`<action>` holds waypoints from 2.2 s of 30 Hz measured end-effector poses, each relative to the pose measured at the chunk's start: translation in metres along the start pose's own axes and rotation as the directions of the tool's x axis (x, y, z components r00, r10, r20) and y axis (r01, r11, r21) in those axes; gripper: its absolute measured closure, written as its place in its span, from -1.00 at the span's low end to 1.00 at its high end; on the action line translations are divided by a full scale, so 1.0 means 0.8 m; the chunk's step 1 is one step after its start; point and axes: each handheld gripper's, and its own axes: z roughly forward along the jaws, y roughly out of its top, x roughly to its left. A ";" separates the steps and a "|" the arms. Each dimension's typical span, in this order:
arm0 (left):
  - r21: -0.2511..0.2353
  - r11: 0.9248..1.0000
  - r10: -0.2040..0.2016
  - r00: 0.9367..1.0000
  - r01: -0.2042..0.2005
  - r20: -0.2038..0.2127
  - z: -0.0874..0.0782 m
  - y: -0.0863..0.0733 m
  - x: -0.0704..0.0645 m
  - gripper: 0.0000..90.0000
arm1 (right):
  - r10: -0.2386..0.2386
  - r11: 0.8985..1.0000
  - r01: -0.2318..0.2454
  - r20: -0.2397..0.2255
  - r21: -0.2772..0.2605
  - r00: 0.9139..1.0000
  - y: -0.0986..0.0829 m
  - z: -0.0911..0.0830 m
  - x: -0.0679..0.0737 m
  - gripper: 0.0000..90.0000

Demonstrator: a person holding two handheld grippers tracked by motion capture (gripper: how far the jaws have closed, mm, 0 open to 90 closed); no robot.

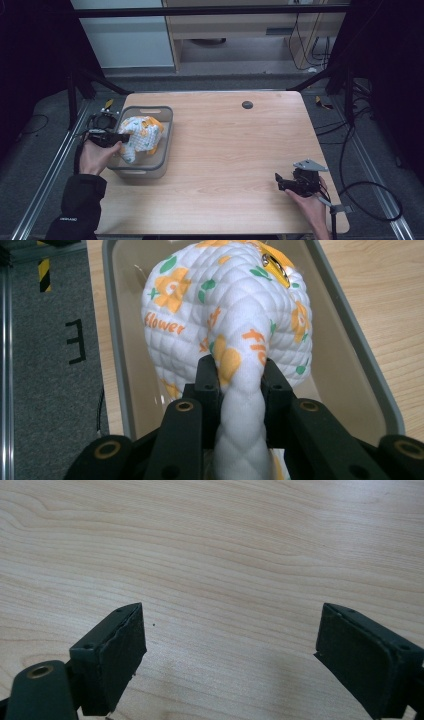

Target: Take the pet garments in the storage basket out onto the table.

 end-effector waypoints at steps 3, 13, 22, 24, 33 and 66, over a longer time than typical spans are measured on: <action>-0.016 1.000 -0.004 1.000 0.004 0.001 -0.009 0.001 0.003 0.67 | 0.002 1.000 -0.002 0.000 -0.002 1.000 0.000 0.000 0.000 -0.72; -0.050 0.999 -0.011 1.000 0.012 0.009 -0.039 0.005 0.011 0.67 | -0.011 1.000 0.011 0.005 -0.011 1.000 0.000 -0.001 0.001 -0.72; -0.083 0.997 0.012 1.000 -0.011 0.014 -0.068 0.010 0.005 0.67 | -0.016 1.000 0.016 0.006 -0.013 1.000 0.000 -0.001 0.002 -0.71; -0.097 0.995 0.027 1.000 -0.025 0.012 -0.080 0.012 0.002 0.67 | -0.018 1.000 0.018 0.008 -0.016 1.000 0.000 -0.001 0.002 -0.71; -0.128 0.990 0.061 0.998 -0.056 0.032 -0.105 0.018 -0.012 0.67 | -0.029 0.999 0.029 0.009 -0.028 1.000 0.000 -0.002 0.003 -0.70; -0.201 0.955 0.245 0.961 -0.216 0.131 -0.139 0.032 -0.095 0.67 | -0.028 0.999 0.029 0.006 -0.039 1.000 0.000 -0.003 0.002 -0.69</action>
